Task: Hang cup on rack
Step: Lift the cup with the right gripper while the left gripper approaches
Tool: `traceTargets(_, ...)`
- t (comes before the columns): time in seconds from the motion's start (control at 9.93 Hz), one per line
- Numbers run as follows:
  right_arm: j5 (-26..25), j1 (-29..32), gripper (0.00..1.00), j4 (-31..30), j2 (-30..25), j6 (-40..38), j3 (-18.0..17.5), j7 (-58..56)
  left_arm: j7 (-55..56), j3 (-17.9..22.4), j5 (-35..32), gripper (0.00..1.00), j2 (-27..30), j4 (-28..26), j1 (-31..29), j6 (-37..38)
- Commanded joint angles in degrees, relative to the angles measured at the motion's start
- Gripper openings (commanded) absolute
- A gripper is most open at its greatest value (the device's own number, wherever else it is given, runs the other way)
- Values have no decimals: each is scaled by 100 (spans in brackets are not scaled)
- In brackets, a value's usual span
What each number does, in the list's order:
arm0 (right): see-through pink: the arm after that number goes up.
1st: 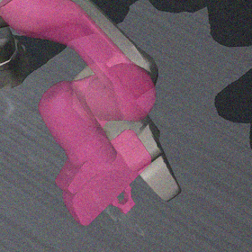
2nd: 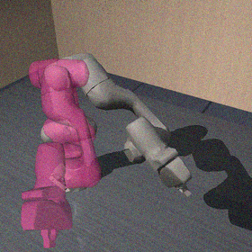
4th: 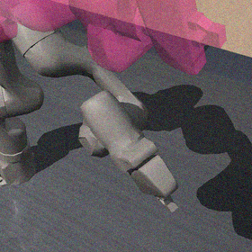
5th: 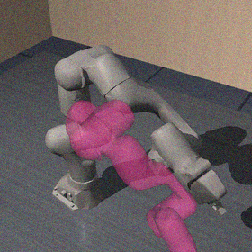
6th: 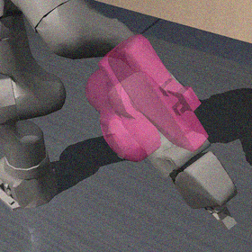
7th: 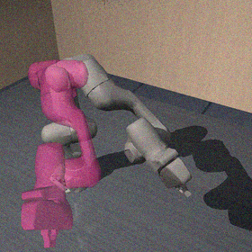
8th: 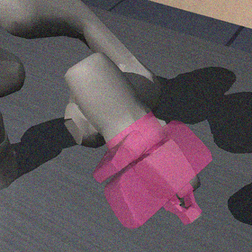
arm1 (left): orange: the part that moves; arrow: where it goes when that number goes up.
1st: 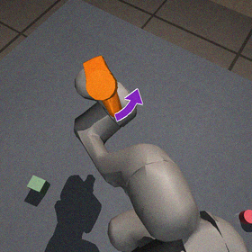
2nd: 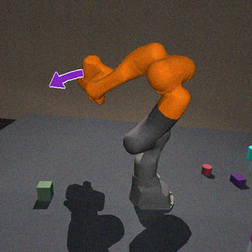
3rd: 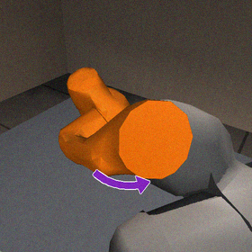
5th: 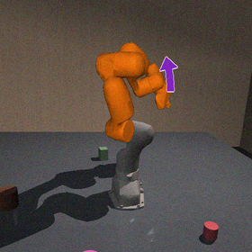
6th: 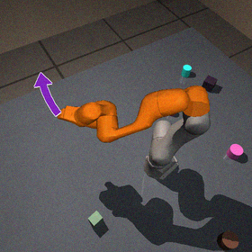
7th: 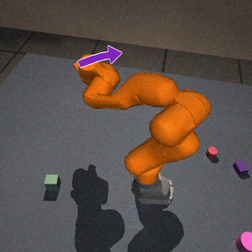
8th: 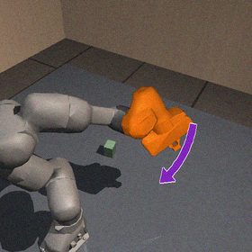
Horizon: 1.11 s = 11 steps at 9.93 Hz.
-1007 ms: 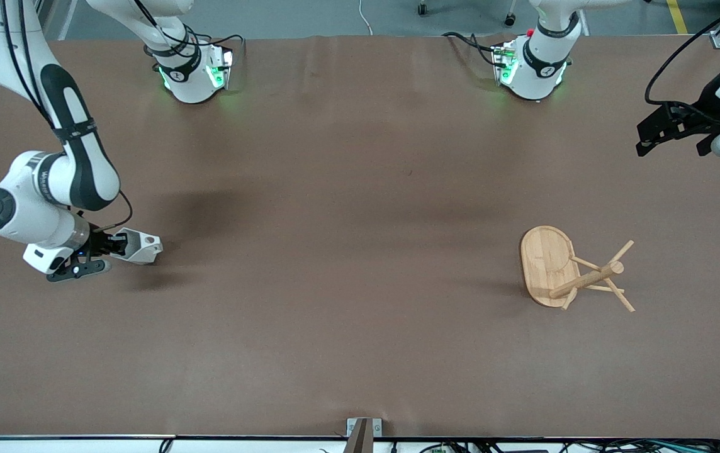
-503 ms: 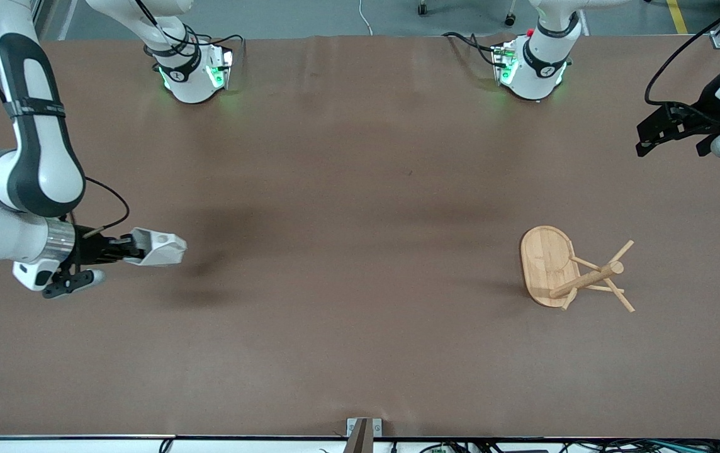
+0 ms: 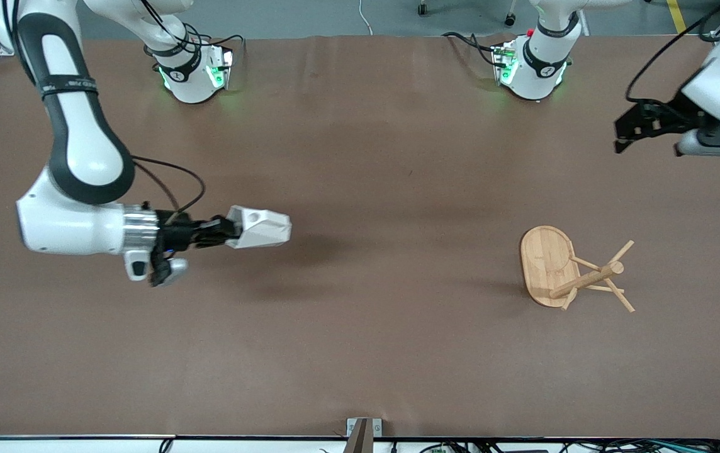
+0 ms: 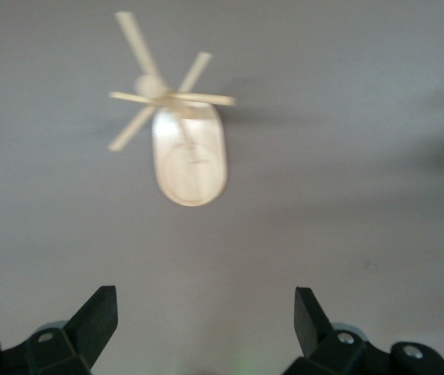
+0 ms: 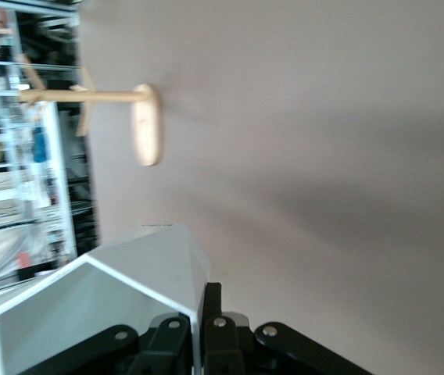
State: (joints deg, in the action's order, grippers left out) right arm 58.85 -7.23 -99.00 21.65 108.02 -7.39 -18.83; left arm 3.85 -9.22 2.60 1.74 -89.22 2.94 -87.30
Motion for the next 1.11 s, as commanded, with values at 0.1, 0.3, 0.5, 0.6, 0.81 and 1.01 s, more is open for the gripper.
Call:
traceTargets(0.1,1869,-733,0,-58,110,-9,1,169,-78,-212,293,100,-244,27,969,73)
traceTargets(0.3,2637,-1103,0,-76,172,-53,-8,178,-78,-256,696,100,-437,54,1698,-250)
traceTargets(0.5,2937,-1228,0,-85,190,-53,-200,212,-234,-256,768,100,-578,54,2280,-795)
traceTargets(0.6,3183,-1245,0,-128,190,-53,-254,187,-645,-256,785,100,-613,45,2421,-1015)
traceTargets(0.81,3203,-1272,0,-155,199,-44,-298,169,-1349,-396,961,100,-710,28,2440,-1445)
traceTargets(1.01,3203,-1272,0,-173,190,-45,-324,178,-2270,-432,1066,99,-832,10,2379,-1947)
